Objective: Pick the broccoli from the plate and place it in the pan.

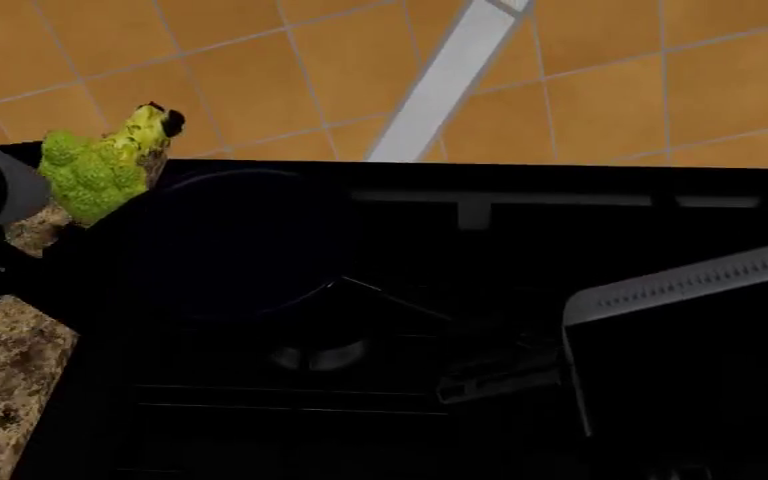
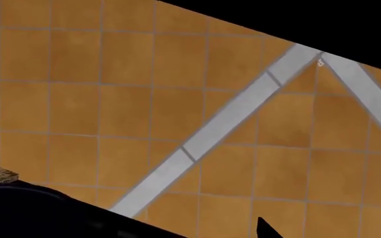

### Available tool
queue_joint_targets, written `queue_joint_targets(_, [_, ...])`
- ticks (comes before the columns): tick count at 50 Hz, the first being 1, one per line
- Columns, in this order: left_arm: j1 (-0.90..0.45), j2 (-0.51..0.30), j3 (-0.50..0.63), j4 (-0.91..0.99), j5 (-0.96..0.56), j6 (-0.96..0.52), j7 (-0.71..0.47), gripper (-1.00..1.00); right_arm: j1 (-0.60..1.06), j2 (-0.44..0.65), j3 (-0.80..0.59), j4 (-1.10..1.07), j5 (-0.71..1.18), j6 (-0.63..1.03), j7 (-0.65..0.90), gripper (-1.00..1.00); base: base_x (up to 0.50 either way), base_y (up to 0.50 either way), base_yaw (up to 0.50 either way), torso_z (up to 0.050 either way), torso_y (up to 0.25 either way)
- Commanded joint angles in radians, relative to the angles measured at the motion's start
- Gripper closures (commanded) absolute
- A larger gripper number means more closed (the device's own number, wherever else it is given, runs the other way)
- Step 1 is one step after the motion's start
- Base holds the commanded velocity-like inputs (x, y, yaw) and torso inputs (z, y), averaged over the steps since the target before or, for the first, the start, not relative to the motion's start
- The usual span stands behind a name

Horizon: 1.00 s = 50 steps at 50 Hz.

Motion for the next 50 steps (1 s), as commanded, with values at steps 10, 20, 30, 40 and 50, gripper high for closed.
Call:
queue_joint_targets(10, [-0.476,0.451,0.423,-1.491,0.584,0.651,0.519,1.00,-0.039,-0.053,0.023,0.037,0.006,-0.041,-0.014,-1.00,0.00,0.00,0.00,0.000,0.000])
queue_joint_targets(20, [-0.453,0.566,0.405,-1.749,0.698,0.788,0.573,1.00,-0.068,-0.055,0.034,0.022,0.013,-0.043,-0.002,-1.00,0.00,0.00,0.00,0.000,0.001])
queue_joint_targets(30, [-0.358,0.595,0.353,-1.749,0.786,0.798,0.609,1.00,-0.084,-0.058,0.048,-0.014,0.033,-0.010,0.014,-1.00,0.00,0.00,0.00,0.000,0.000])
queue_joint_targets(40, [-0.341,0.601,0.306,-1.749,0.834,0.796,0.620,1.00,-0.088,-0.059,0.044,-0.002,0.033,-0.020,0.015,-1.00,0.00,0.00,0.00,0.000,0.000])
queue_joint_targets(50, [-0.349,0.603,0.269,-1.748,0.870,0.793,0.626,-1.00,-0.091,-0.061,0.045,0.000,0.036,-0.023,0.019,-1.00,0.00,0.00,0.00,0.000,0.000])
